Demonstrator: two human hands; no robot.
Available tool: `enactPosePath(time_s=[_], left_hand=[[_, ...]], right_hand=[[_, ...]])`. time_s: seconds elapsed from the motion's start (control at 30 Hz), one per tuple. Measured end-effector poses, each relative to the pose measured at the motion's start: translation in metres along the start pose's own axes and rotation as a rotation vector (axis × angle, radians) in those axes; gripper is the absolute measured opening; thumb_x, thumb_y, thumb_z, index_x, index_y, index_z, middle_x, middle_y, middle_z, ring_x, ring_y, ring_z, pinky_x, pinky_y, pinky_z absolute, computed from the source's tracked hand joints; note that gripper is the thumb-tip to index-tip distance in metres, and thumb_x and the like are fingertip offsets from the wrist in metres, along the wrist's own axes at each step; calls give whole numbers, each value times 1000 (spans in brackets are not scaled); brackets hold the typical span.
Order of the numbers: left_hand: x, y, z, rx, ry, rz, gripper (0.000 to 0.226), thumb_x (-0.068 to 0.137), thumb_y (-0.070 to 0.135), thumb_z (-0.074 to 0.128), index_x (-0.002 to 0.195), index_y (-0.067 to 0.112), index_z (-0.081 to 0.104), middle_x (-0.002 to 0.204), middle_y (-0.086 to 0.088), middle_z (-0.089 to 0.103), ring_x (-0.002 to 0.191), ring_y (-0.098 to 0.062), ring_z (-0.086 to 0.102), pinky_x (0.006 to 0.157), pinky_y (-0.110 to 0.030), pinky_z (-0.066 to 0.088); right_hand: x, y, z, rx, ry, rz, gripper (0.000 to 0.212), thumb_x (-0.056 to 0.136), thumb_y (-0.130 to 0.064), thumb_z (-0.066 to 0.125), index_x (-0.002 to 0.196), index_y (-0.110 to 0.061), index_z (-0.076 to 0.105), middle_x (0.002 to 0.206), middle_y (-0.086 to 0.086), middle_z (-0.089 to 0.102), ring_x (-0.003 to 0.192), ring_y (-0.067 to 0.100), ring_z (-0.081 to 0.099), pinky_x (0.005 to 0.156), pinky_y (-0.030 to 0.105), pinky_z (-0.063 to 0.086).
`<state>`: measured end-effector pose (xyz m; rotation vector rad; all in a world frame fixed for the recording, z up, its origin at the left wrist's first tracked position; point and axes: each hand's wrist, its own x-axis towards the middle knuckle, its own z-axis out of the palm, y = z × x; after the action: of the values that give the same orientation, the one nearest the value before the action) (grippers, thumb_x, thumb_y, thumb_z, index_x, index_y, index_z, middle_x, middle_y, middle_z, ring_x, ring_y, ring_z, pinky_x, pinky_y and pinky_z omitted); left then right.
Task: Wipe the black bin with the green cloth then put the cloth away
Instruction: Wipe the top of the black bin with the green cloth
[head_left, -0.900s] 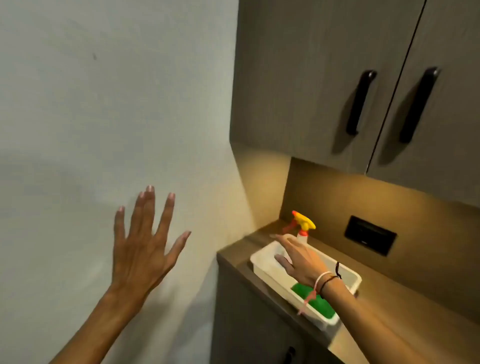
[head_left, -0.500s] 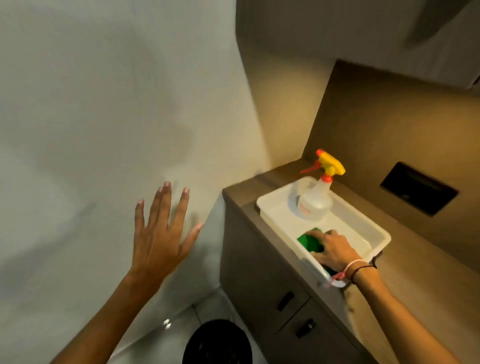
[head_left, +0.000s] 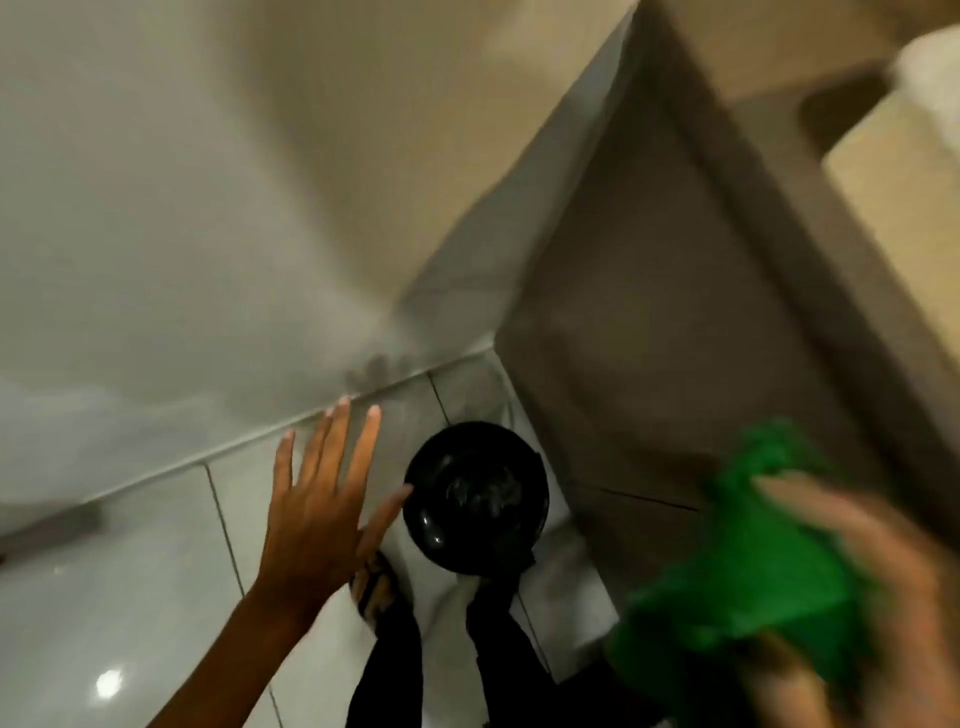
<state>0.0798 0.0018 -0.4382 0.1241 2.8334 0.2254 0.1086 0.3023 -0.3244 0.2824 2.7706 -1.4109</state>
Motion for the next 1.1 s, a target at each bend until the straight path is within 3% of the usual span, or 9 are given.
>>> enactPosePath(time_s=[0.13,0.23,0.33,0.57,0.67,0.77,0.87,1.0,1.1], left_hand=[[13,-18,147,-127,-262,58,103,89,83,23,159,8,25,166,-21,28,152,-39,33,119,-66,34],[29,-22,237,-198,-334,58,120,79,93,29,161,7,13,170,-19,15,157,-35,21,123,-63,29],[52,-25,301,-228,-293,67,135,68,97,38,162,6,3,171,-20,3,158,-36,10,127,-63,18],[74,-27,359,-323,-331,104,164,47,86,76,159,9,-15,171,-14,-15,158,-27,-14,130,-54,0],[71,-30,363,-324,-313,87,160,45,92,65,160,10,-10,173,-14,-7,158,-26,-9,129,-60,7],[70,-30,364,-301,-312,80,153,49,101,46,161,12,-9,173,-11,-4,160,-25,-5,128,-63,10],[71,-30,362,-295,-307,83,153,48,104,39,161,11,-6,173,-13,-1,158,-24,-4,128,-64,11],[74,-30,361,-306,-300,84,156,45,102,45,161,9,-4,173,-15,1,158,-26,-3,128,-64,9],[73,-31,361,-270,-293,77,156,45,103,44,161,10,-5,173,-14,0,158,-24,-4,127,-66,7]], right_hand=[[-8,113,132,-80,-51,152,56,94,-19,63,135,-54,49,140,-27,49,130,-17,46,111,19,43],[19,206,216,-144,-17,311,55,95,1,62,144,-23,54,147,6,50,135,20,53,114,50,47],[37,279,268,-371,-59,297,52,103,-13,57,154,-13,45,158,21,41,144,38,46,115,55,46],[34,340,313,-708,-168,125,79,103,-61,26,165,-14,14,172,27,4,162,40,3,131,60,14],[51,333,353,-781,-107,-18,72,105,-61,22,164,-20,24,171,27,14,161,41,11,131,58,15],[4,336,360,-749,-346,-301,61,107,-54,28,162,-27,28,172,21,16,163,32,7,133,49,8],[-41,358,304,-863,-434,-277,57,107,-46,32,161,-29,21,169,19,16,159,31,13,127,56,26],[19,365,300,-852,-186,-40,64,105,-38,40,163,-22,20,171,25,13,159,35,10,126,62,27],[63,338,364,-824,-49,-97,58,108,-46,33,161,-24,31,170,22,24,160,35,21,130,54,19]])
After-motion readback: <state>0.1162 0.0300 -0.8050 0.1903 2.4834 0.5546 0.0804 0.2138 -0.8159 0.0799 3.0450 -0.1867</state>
